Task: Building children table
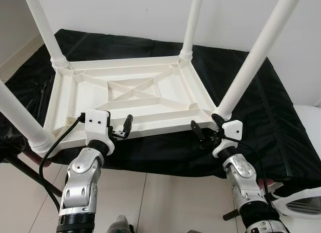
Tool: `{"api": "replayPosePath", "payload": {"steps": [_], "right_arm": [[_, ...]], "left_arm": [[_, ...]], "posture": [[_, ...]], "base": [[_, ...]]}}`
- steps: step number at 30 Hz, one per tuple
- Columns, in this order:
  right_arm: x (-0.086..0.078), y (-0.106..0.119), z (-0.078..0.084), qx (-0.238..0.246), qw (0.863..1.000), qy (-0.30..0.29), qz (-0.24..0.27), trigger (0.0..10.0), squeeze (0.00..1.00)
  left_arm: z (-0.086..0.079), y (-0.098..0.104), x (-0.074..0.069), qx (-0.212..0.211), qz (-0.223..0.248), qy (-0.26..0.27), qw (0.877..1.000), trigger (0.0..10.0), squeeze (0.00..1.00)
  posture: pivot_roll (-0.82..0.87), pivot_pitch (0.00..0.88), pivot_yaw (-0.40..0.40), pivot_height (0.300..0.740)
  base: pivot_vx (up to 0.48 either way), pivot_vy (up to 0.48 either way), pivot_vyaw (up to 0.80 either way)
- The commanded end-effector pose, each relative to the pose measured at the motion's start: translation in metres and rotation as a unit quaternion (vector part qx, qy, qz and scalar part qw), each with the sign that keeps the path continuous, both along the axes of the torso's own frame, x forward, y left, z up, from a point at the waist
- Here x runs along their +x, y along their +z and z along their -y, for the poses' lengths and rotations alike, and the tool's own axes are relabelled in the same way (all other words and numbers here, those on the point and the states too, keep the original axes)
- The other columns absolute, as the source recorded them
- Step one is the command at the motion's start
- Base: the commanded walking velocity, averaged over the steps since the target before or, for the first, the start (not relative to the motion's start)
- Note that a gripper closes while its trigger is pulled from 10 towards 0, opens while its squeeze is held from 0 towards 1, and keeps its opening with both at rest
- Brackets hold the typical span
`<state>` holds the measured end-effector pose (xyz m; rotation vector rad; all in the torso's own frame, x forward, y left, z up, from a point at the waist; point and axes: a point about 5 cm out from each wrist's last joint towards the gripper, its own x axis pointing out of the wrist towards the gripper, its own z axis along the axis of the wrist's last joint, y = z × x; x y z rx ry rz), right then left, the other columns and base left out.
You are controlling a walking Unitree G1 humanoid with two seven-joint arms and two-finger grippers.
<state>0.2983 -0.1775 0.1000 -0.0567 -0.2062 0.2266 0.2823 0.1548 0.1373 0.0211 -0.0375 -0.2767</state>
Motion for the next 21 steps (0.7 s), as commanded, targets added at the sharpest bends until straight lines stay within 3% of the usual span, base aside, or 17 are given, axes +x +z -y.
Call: {"api": "replayPosePath", "payload": {"steps": [1,8,11,14,21], "right_arm": [[0.0,-0.003,0.017,0.007,0.999,-0.05,-0.006,10.0,0.0],[0.003,0.0,0.017,0.017,0.998,-0.067,0.003,10.0,0.0],[0.002,0.003,0.003,0.021,0.999,-0.039,0.016,10.0,0.0],[0.001,0.008,-0.021,0.035,0.999,-0.008,0.028,10.0,0.0],[0.004,0.015,-0.042,0.058,0.998,-0.003,0.036,10.0,0.0]], "left_arm": [[-0.005,0.001,0.006,0.006,0.006,0.042,0.999,10.0,0.0],[-0.01,0.005,0.013,0.016,0.015,0.056,0.998,10.0,0.0],[-0.013,0.008,0.015,0.019,0.02,0.068,0.997,10.0,0.0],[-0.015,0.01,0.017,0.012,0.024,0.081,0.996,10.0,0.0],[-0.016,0.009,0.016,-0.002,0.03,0.109,0.994,10.0,0.0]], "posture": [[0.06,0.006,-0.046,0.74],[0.06,0.01,-0.043,0.74],[0.07,0.011,-0.042,0.74],[0.07,0.011,-0.042,0.74],[0.07,0.004,-0.047,0.74]], "base": [[0.0,0.0,0.0],[0.0,0.0,0.0],[0.0,0.0,0.0],[0.0,0.0,0.0],[0.0,0.0,0.0]]}}
